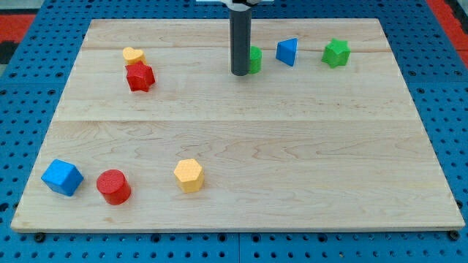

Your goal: Push the green circle towards the top center of the board

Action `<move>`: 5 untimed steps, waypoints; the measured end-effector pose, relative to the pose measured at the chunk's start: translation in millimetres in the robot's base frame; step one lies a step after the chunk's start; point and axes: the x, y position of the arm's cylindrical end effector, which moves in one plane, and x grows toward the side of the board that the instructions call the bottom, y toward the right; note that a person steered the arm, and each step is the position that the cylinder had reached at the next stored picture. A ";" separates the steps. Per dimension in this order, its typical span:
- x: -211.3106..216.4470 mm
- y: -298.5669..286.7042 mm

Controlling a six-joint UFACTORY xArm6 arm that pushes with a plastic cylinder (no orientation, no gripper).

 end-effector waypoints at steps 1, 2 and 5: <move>0.0 25.4; 16.1 49.0; -18.3 73.1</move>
